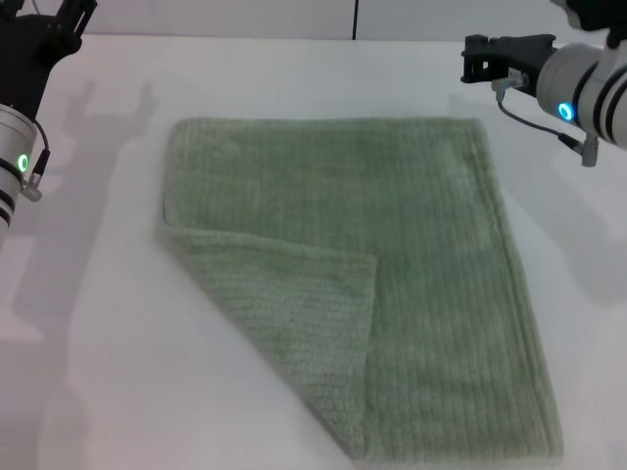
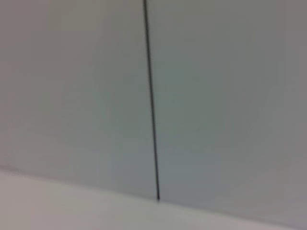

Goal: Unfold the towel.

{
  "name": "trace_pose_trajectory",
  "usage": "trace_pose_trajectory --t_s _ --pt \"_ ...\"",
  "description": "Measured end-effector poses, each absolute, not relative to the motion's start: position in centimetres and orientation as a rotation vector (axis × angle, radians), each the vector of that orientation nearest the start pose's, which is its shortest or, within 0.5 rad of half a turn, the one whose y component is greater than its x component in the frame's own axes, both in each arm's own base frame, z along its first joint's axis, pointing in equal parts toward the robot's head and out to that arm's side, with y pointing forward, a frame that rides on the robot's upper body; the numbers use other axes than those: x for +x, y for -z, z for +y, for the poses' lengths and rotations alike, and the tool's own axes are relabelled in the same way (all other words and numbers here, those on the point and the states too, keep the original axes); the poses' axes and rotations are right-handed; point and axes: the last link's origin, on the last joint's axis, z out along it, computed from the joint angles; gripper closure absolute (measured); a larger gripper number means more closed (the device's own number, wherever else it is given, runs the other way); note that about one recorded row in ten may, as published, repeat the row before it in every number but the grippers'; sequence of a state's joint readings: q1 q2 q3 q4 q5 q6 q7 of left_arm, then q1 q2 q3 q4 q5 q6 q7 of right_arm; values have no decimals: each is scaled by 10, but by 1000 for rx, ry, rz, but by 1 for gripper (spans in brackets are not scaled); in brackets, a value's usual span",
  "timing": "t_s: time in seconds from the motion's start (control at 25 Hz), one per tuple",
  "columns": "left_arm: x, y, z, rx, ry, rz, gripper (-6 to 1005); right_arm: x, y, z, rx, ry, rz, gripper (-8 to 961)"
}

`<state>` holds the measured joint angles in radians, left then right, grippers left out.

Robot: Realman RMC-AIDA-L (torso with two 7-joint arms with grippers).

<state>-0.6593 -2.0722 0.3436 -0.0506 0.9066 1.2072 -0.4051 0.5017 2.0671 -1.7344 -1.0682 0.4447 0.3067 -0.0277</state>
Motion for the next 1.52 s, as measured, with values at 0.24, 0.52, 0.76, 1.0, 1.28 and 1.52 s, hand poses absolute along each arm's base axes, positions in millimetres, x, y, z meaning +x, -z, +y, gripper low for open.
trace_pose_trajectory --t_s 0.24,0.52,0.76,1.0,1.28,1.52 --pt "-295 -18 385 -1440 969 -649 139 181 31 424 -2068 -99 897 954" --pt "-295 -19 384 -1437 980 -645 139 179 28 425 -2145 66 894 954" --pt "-293 -20 384 -1435 989 -636 139 178 23 427 -2202 171 900 954" --pt "-292 -20 384 -1434 995 -629 139 181 22 433 -2257 251 907 954" --pt "-290 -20 385 -1436 1003 -627 140 183 26 436 -2338 286 915 954" --pt "-288 -19 385 -1438 1012 -625 140 191 28 439 -2371 316 947 954"
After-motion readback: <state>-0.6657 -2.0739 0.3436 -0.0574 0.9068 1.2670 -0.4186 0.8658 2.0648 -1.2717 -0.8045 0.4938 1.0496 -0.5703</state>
